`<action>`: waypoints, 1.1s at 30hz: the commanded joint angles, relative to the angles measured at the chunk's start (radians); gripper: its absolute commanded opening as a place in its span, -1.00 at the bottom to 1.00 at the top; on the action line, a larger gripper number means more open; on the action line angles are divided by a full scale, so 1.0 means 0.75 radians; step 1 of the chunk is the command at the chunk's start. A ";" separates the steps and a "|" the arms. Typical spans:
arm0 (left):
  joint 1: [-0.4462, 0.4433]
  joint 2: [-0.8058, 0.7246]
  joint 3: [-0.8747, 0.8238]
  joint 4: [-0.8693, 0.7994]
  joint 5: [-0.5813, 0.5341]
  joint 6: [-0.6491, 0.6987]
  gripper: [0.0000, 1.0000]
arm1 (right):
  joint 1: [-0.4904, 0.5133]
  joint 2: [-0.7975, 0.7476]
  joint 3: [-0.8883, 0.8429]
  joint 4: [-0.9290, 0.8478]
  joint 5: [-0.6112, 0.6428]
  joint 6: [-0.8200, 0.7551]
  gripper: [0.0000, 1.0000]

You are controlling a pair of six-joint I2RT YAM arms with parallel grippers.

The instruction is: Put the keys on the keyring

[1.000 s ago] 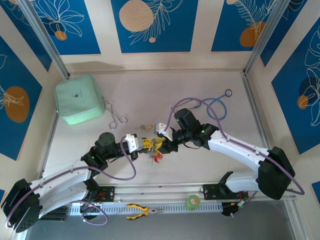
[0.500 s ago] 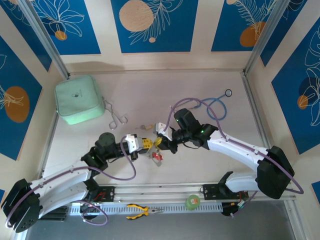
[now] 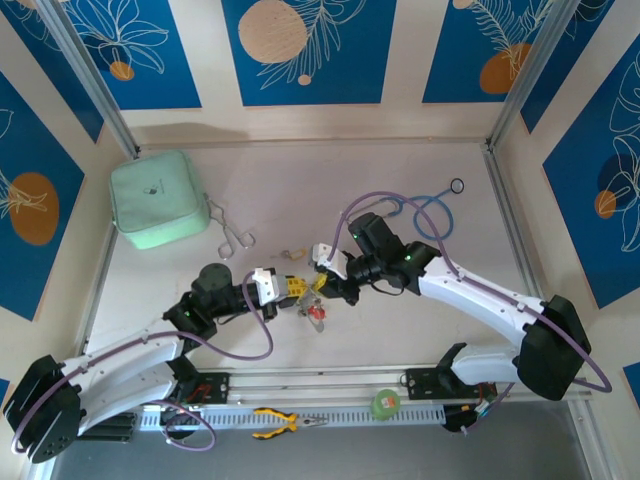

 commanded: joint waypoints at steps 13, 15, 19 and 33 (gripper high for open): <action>-0.005 -0.011 0.019 0.066 0.029 -0.002 -1.00 | -0.017 0.178 0.159 -0.192 -0.130 -0.048 -1.00; -0.004 -0.007 0.020 0.066 0.030 -0.005 -1.00 | -0.018 0.186 0.172 -0.206 -0.130 -0.058 -1.00; -0.005 -0.009 0.018 0.062 0.036 -0.005 -1.00 | -0.029 0.174 0.173 -0.193 -0.137 -0.055 -1.00; -0.004 0.012 0.078 -0.228 -0.044 0.165 -1.00 | -0.060 0.039 0.240 -0.303 -0.126 -0.106 -1.00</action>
